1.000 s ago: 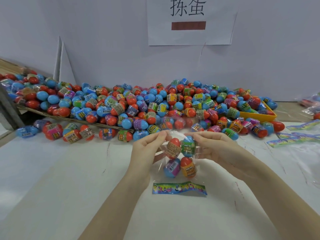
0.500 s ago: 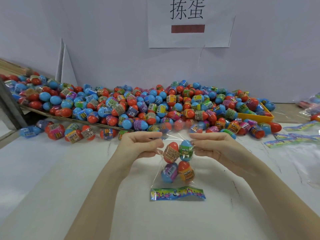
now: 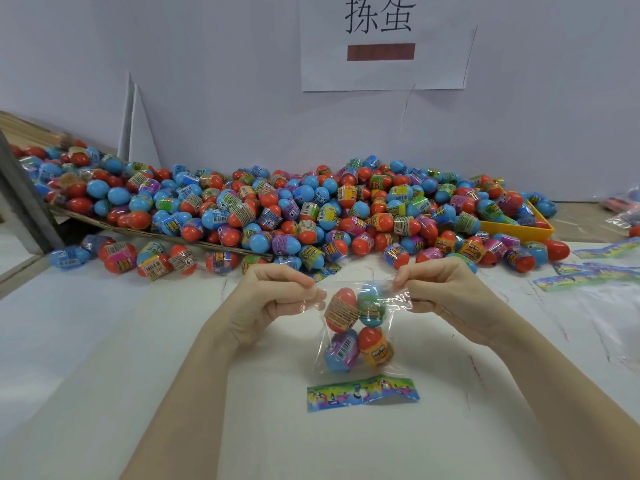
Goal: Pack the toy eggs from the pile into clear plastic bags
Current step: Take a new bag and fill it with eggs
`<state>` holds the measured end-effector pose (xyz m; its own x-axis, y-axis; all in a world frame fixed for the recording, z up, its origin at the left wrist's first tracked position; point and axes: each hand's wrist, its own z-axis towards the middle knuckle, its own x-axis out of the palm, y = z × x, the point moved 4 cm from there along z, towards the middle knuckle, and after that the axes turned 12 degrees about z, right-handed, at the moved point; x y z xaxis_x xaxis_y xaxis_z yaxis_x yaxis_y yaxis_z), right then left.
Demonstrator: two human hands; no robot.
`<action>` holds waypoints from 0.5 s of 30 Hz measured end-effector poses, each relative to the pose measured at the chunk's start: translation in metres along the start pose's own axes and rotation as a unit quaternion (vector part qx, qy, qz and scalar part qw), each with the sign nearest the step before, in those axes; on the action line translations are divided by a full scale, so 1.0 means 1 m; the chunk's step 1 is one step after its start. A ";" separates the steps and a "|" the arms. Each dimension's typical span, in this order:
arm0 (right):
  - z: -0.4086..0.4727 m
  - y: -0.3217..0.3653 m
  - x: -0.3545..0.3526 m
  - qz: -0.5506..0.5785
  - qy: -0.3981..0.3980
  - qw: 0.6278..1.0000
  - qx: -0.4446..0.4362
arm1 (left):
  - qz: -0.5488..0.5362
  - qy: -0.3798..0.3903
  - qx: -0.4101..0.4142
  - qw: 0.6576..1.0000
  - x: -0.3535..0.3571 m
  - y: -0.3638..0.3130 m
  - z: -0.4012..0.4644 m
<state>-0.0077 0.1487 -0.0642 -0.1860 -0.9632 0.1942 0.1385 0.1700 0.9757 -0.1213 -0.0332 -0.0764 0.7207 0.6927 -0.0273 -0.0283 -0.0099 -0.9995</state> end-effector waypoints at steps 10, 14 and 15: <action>-0.002 0.005 0.003 -0.036 0.008 0.999 -0.033 | 0.014 0.031 0.018 0.999 -0.001 -0.001 -0.001; -0.002 0.009 0.006 -0.058 0.005 0.997 -0.056 | 0.044 0.042 0.030 0.998 -0.001 -0.002 -0.001; -0.002 0.009 0.007 -0.061 0.006 0.997 -0.056 | 0.051 0.044 0.032 0.997 -0.001 -0.002 -0.001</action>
<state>-0.0054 0.1433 -0.0546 -0.1955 -0.9779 0.0735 0.2233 0.0286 0.9743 -0.1217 -0.0344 -0.0739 0.7695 0.6247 -0.1326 -0.1463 -0.0297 -0.9888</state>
